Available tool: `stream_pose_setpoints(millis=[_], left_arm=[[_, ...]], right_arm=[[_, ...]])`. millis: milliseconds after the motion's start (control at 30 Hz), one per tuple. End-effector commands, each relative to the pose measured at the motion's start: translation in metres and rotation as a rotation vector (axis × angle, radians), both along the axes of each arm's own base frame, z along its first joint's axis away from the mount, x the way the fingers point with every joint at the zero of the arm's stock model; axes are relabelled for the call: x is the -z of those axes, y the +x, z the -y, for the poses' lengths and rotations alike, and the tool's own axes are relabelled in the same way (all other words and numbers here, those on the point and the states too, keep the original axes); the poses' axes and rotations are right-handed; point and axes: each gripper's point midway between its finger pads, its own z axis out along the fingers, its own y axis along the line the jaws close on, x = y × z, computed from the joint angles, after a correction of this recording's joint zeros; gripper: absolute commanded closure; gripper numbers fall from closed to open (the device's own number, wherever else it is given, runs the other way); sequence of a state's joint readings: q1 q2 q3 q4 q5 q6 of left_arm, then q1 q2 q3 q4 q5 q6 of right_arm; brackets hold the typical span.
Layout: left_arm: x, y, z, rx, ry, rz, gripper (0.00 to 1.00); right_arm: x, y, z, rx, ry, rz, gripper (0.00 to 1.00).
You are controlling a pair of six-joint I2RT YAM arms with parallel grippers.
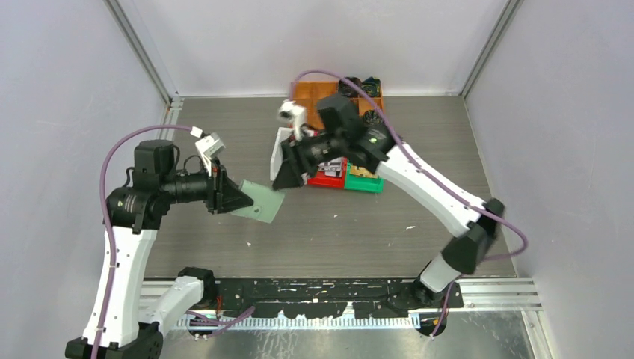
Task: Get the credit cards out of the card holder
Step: Open the card holder.
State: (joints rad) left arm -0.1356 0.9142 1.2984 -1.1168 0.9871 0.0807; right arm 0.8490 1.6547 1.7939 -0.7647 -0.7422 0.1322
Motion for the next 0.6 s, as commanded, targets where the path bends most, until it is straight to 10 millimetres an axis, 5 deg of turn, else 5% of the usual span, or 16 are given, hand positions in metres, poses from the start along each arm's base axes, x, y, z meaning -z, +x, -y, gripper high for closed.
stream_pose_setpoints(millis=[0,200,400,567], left_arm=[[-0.023,0.051,-0.014,-0.279,-0.015,0.126,1.00],[-0.024,0.066,-0.016,-0.399,-0.064,0.029,1.00],[-0.041,0.059,-0.006,-0.368,-0.144,-0.012,1.00],[-0.049,0.055,-0.004,-0.354,-0.168,-0.018,1.00]], right_arm=[[-0.118,0.033,0.025,0.310,0.432,0.094,0.36],[-0.123,0.020,0.019,0.353,0.565,-0.121,0.39],[-0.104,-0.002,-0.008,0.262,0.575,-0.218,0.42],[-0.087,-0.002,-0.015,0.261,0.556,-0.258,0.44]])
